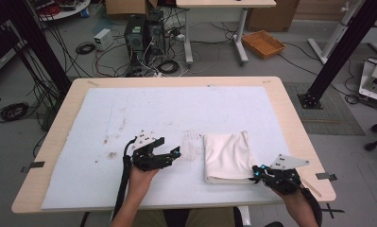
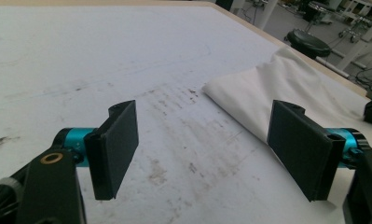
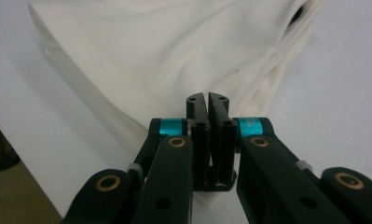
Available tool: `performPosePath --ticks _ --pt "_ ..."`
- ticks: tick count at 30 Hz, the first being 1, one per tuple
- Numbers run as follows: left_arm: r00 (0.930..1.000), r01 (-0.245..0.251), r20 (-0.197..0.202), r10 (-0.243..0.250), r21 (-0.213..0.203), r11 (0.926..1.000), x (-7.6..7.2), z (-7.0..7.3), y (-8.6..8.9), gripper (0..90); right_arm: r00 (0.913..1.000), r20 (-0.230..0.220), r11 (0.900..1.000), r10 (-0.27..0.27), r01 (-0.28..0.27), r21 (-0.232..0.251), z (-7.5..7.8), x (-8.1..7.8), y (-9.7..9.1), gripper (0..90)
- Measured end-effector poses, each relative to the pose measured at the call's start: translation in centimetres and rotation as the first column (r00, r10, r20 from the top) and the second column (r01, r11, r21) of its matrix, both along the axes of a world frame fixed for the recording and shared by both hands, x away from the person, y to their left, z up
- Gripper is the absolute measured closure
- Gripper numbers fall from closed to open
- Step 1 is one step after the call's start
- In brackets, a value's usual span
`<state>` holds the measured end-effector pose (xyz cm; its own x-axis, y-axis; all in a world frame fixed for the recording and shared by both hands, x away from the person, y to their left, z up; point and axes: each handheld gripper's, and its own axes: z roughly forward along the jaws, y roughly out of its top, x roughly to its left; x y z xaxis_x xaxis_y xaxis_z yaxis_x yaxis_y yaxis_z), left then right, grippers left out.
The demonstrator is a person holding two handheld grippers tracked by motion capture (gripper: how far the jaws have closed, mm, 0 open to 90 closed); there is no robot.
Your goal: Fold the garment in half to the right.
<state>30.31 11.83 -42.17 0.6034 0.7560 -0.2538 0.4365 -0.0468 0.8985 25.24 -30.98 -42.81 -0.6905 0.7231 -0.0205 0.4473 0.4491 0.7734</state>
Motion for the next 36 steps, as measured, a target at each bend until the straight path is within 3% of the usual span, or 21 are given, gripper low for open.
performPosePath --ticks 2,4,6,8,10,12,13,14,15,16,20,23,24,28,31,32,34,36 --pt "1.0 -0.008 -0.001 0.008 -0.001 1.0 0.0 0.0 0.5 24.9 0.9999 0.004 0.9999 -0.013 0.013 0.008 0.4 -0.4 -0.6 88.1" --pt "0.9999 -0.016 -0.002 0.016 -0.006 0.9999 -0.1 -0.1 0.9 24.9 0.9993 -0.021 0.9994 -0.031 0.031 -0.017 0.2 -0.6 -0.9 88.1" --pt "0.9998 -0.018 0.0 0.018 -0.006 0.9998 -0.2 -0.1 1.1 24.9 0.9957 -0.084 0.9986 -0.04 0.037 -0.037 -0.3 -0.6 -1.2 87.9" --pt "0.9998 -0.021 -0.001 0.021 -0.008 0.9997 -0.3 -0.1 1.3 24.9 0.9917 -0.119 0.9985 -0.047 0.044 -0.031 -0.4 -0.7 -1.4 83.6" --pt "0.9998 -0.022 -0.001 0.022 -0.007 0.9997 -0.3 -0.2 1.5 24.9 0.9928 -0.101 0.9978 -0.065 0.063 -0.022 0.2 -0.7 -1.6 70.7" --pt "0.9997 -0.026 0.0 0.026 -0.012 0.9996 -0.4 -0.2 1.7 24.9 0.9938 -0.085 0.9974 -0.071 0.07 -0.019 0.5 -0.7 -1.6 65.9" --pt "0.9996 -0.028 0.003 0.028 -0.012 0.9995 -0.3 -0.2 1.8 24.9 0.9943 -0.009 0.9942 -0.106 0.106 0.017 1.3 -0.6 -1.6 52.0" --pt "0.9996 -0.028 0.001 0.028 -0.006 0.9996 -0.3 -0.2 1.9 24.9 0.9932 0.018 0.9928 -0.115 0.114 0.036 1.6 -0.5 -1.5 51.6" --pt "0.9996 -0.028 0.001 0.028 -0.006 0.9996 -0.3 -0.2 1.9 24.9 0.9932 0.018 0.9928 -0.115 0.114 0.036 1.6 -0.5 -1.5 51.6" --pt "0.9995 -0.03 0.006 0.03 -0.01 0.9995 -0.4 -0.2 2.2 24.9 0.9932 0.079 0.9932 -0.086 0.079 0.086 2.3 -0.2 0.1 48.2" --pt "0.9994 -0.035 0.001 0.035 -0.008 0.9994 -0.5 -0.3 2.4 24.9 0.9959 0.084 0.9945 0.035 -0.043 0.095 2.1 0.2 3.7 51.5" --pt "0.9995 -0.031 -0.001 0.031 -0.004 0.9995 -0.6 -0.4 2.6 24.9 0.9927 0.044 0.9885 0.112 -0.116 0.097 1.6 0.6 6.3 56.4" --pt "0.9995 -0.031 -0.002 0.031 -0.002 0.9995 -0.6 -0.4 2.7 24.9 0.986 0.019 0.9839 0.165 -0.166 0.066 1.1 1.1 8.6 62.5" --pt "0.9994 -0.035 -0.001 0.035 -0.004 0.9994 -0.6 -0.5 3.0 24.9 0.9773 -0.059 0.9784 0.204 -0.205 -0.025 -0.5 2.2 11.7 70.3" --pt "0.9991 -0.042 -0.003 0.042 -0.007 0.9991 -0.6 -0.5 3.1 24.9 0.9733 -0.077 0.9757 0.216 -0.218 -0.017 -1.1 2.3 12.4 71.0" --pt "0.999 -0.044 -0.007 0.044 -0.008 0.999 -0.6 -0.6 3.2 24.9 0.9614 -0.087 0.9649 0.261 -0.262 -0.005 -1.1 2.2 12.5 65.2" --pt "0.999 -0.045 -0.009 0.045 -0.007 0.999 -0.6 -0.7 3.2 24.9 0.9519 -0.106 0.9579 0.287 -0.286 0.028 -1.1 2.3 12.2 57.6" --pt "0.9991 -0.041 -0.011 0.041 -0.007 0.9991 -0.6 -0.7 3.2 24.9 0.9578 -0.092 0.9618 0.272 -0.268 0.054 -0.8 2.5 11.6 52.7"
